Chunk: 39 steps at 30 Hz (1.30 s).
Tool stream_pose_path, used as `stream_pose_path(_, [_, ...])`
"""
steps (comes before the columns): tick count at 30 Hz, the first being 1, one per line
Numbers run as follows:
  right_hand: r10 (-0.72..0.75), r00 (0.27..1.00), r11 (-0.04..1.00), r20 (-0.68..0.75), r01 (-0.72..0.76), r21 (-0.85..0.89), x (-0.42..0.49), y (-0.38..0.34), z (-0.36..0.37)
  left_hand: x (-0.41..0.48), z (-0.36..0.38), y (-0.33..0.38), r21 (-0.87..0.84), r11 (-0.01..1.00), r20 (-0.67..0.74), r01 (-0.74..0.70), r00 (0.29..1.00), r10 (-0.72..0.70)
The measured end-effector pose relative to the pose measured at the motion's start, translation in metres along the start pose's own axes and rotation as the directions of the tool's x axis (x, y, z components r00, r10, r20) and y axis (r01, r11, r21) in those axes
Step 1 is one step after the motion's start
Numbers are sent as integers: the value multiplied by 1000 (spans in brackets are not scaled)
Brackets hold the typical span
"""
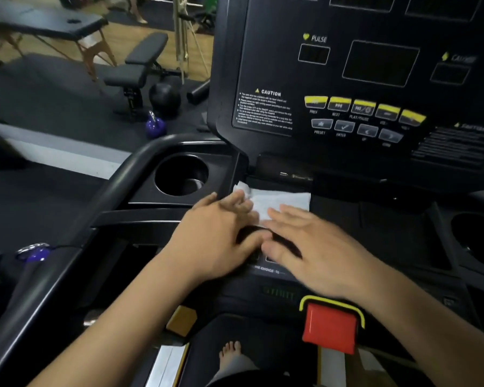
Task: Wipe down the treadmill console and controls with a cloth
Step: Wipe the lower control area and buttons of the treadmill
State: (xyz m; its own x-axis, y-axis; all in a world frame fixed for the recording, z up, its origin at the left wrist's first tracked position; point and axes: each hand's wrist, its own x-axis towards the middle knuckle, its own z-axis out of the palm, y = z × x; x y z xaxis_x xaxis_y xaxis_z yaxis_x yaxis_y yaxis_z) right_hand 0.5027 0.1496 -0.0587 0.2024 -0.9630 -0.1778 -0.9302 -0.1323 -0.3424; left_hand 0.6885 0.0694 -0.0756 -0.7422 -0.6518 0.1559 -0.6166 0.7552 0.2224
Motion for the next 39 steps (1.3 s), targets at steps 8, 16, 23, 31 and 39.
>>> stream_pose_path(8, [18,1000,999,11,-18,-36,15,8,-11,5,-5,-2,46,996,268,82,959,-91])
stream_pose_path(16, [20,999,1000,-27,-20,-6,22,10,-11,14,-6,2,29,998,288,64,955,-69])
stream_pose_path(23, [22,1000,1000,21,-23,9,1,5,-10,1,-6,6,5,1000,305,24,952,-25])
stream_pose_path(31, [10,999,999,40,-12,53,-12,11,-9,-12,-19,14,24,1000,288,1,958,-8])
stream_pose_path(39, [-32,999,998,19,30,57,9,5,-8,0,-27,7,171,982,222,-79,974,39])
